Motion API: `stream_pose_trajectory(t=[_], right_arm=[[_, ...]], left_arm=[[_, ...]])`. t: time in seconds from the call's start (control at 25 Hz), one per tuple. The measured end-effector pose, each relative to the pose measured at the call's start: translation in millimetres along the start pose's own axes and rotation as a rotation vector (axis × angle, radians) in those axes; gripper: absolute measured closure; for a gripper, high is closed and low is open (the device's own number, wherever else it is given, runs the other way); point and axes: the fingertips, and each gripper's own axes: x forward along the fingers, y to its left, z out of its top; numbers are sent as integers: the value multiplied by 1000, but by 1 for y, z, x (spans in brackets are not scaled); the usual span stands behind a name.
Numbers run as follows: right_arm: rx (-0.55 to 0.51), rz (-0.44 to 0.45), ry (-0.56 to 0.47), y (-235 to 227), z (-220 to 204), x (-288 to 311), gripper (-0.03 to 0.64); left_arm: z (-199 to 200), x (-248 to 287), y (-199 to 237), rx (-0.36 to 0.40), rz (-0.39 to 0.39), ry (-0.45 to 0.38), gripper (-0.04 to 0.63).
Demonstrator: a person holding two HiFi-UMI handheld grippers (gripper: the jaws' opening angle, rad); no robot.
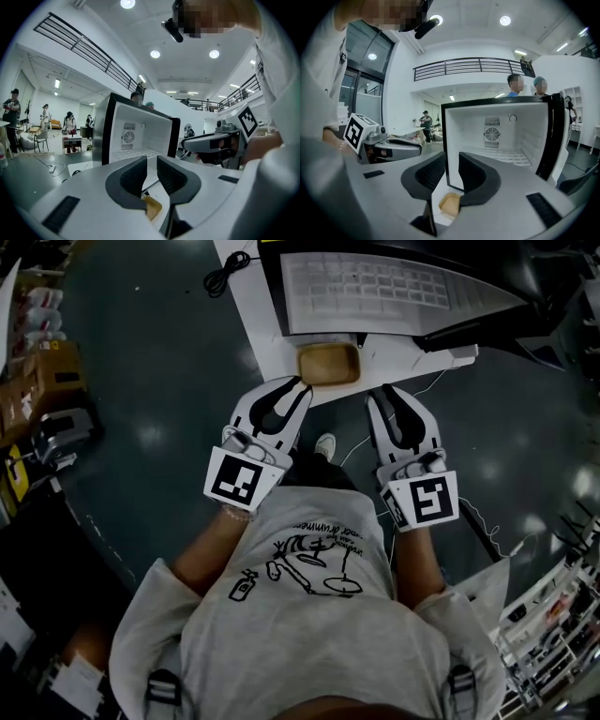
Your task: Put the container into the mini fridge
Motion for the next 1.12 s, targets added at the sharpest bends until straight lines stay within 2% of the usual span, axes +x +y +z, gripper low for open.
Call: stream_pose_trajectory(t=[0.32,1.12], right_arm=[[37,27,69,-17,-56,26,518],[21,-38,229,-72,-172,97,518]], left_arm=[[-65,24,21,8,8,96,520],[-202,72,67,-80,70,260,494]])
